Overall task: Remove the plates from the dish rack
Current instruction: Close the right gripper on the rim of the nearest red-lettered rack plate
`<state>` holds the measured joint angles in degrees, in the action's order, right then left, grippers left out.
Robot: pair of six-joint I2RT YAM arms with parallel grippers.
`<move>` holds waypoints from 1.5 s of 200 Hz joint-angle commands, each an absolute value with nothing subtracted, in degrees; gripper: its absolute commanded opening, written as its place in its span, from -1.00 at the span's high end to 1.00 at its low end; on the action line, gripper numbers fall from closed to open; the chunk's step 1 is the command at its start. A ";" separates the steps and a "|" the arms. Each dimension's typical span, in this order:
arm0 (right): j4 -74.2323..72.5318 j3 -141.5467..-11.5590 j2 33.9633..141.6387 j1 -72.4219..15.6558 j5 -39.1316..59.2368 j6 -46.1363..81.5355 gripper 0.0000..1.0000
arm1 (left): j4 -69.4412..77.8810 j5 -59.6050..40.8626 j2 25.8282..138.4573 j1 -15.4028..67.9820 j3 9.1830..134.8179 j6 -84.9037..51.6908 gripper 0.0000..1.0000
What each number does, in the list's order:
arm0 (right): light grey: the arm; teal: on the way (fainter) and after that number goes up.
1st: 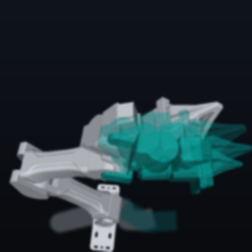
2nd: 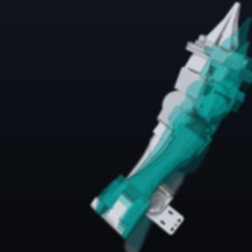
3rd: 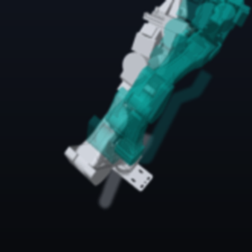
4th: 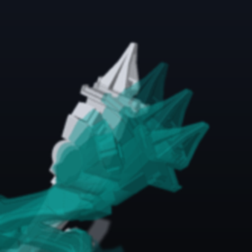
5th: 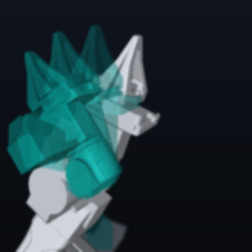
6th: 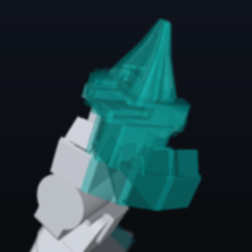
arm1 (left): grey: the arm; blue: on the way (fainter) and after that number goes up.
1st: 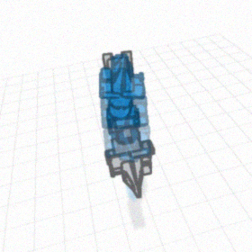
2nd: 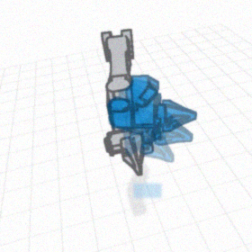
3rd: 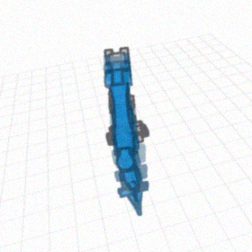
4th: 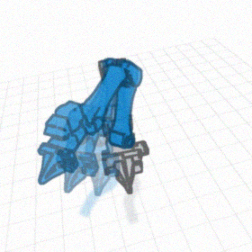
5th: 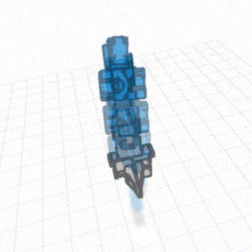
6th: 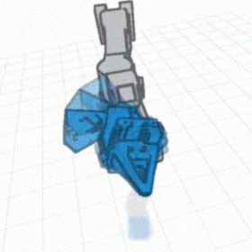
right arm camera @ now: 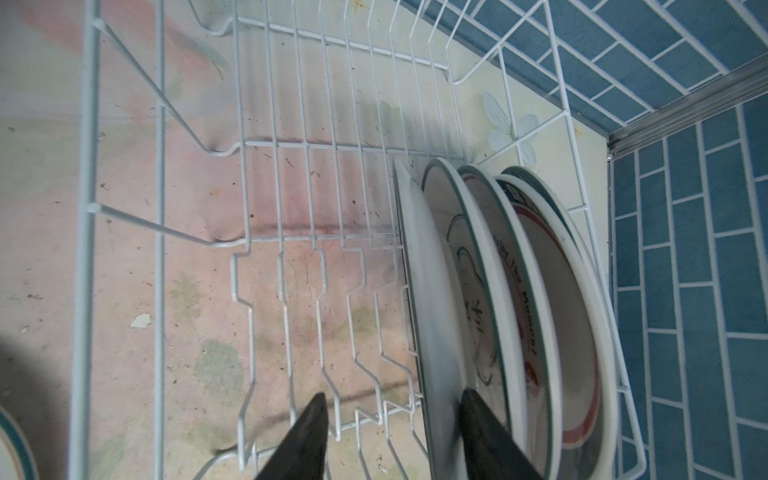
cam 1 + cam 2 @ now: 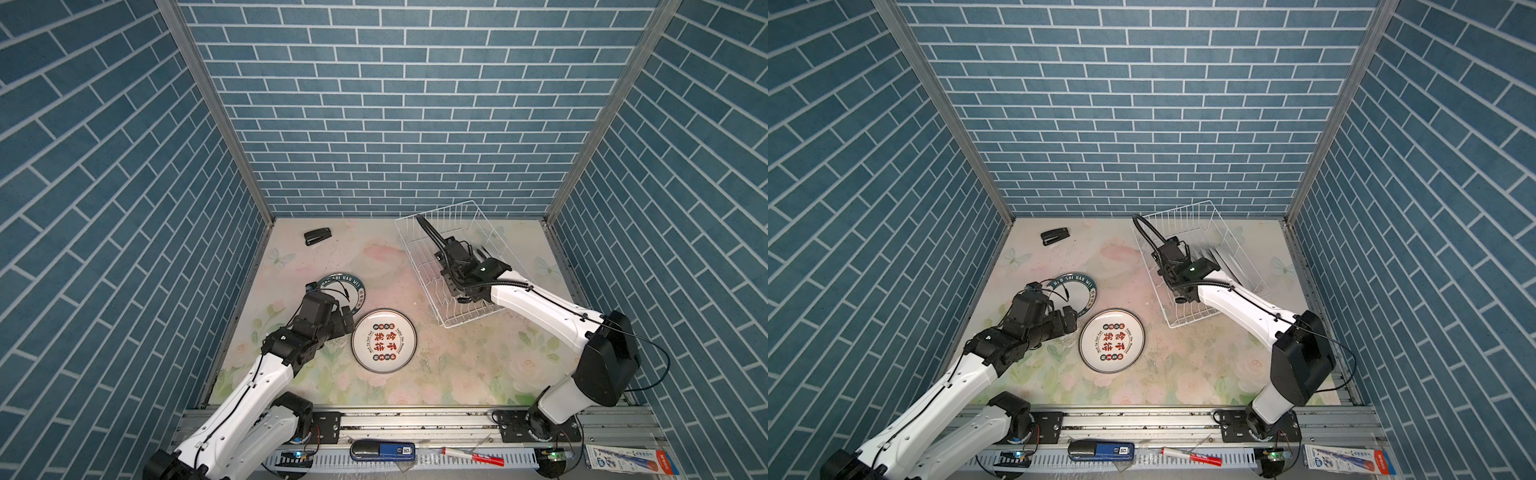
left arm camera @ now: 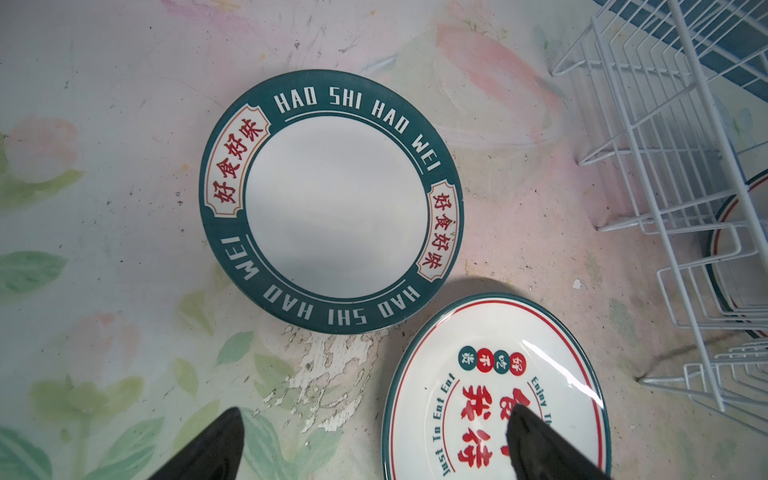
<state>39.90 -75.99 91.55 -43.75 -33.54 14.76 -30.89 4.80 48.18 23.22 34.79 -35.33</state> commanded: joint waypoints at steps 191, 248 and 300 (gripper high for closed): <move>41.31 -73.11 97.71 -43.42 -46.98 16.22 0.82 | -29.17 2.73 51.26 23.15 37.17 -34.46 -0.99; 41.22 -73.34 95.23 -44.58 -49.50 14.82 1.00 | -28.86 2.36 50.71 23.13 37.08 -34.85 -0.99; 40.37 -76.25 92.49 -47.42 -54.53 11.49 1.00 | -28.30 1.55 50.93 23.19 36.91 -35.00 -0.99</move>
